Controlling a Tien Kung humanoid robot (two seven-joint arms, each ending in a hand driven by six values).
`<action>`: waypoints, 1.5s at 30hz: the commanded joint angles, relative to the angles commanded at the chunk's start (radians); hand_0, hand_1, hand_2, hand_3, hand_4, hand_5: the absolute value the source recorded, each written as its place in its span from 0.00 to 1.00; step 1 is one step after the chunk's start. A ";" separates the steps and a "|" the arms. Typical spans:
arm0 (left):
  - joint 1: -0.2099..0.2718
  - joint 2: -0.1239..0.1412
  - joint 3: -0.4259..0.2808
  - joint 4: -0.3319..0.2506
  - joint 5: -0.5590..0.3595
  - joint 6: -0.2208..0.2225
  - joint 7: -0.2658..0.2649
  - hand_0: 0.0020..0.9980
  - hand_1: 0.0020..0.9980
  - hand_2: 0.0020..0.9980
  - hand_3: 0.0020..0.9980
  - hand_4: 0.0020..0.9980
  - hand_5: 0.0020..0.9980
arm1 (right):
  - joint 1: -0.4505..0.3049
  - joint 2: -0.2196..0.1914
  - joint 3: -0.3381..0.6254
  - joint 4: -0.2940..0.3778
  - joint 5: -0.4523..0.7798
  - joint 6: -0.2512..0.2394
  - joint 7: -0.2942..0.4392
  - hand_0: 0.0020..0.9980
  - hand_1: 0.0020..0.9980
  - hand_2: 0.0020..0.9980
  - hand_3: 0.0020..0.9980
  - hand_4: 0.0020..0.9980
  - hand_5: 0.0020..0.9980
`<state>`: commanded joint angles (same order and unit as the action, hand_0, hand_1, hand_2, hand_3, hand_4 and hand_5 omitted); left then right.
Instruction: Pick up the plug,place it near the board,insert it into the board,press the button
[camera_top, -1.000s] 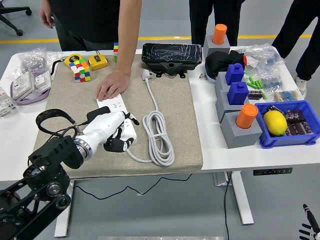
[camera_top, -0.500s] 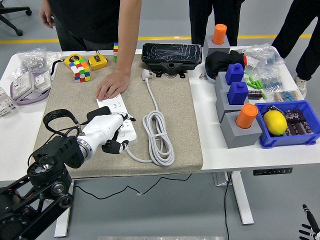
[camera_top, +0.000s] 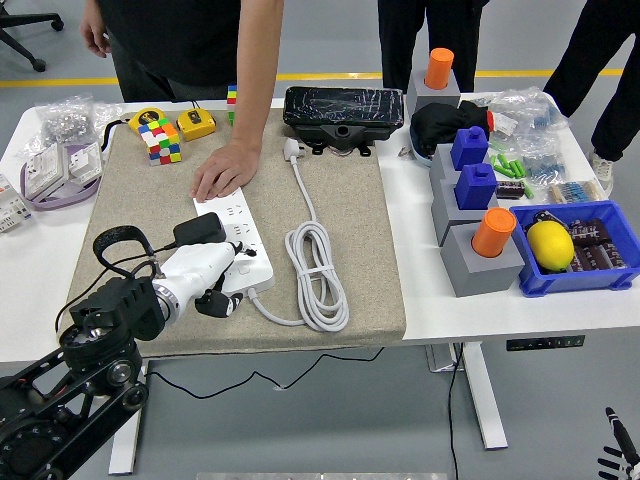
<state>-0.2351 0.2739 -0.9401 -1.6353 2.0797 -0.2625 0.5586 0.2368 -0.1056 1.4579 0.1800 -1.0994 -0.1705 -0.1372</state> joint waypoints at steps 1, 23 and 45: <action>0.001 0.001 -0.001 0.000 0.002 -0.002 0.002 0.18 0.03 0.13 0.78 0.61 0.00 | 0.000 0.000 -0.001 0.000 0.001 0.000 0.000 0.80 0.76 0.75 0.81 1.00 1.00; -0.002 -0.006 -0.001 0.031 0.011 0.009 0.001 0.17 0.02 0.12 0.75 0.56 0.00 | 0.001 -0.001 0.002 0.000 0.000 0.000 0.000 0.80 0.76 0.75 0.81 1.00 1.00; 0.000 -0.008 0.005 0.042 0.020 0.022 -0.008 0.17 0.02 0.12 0.79 0.54 0.00 | -0.005 0.000 0.000 0.000 0.001 0.000 0.000 0.80 0.76 0.75 0.81 1.00 1.00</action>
<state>-0.2352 0.2662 -0.9352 -1.5938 2.1000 -0.2402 0.5506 0.2322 -0.1053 1.4581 0.1800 -1.0985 -0.1706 -0.1376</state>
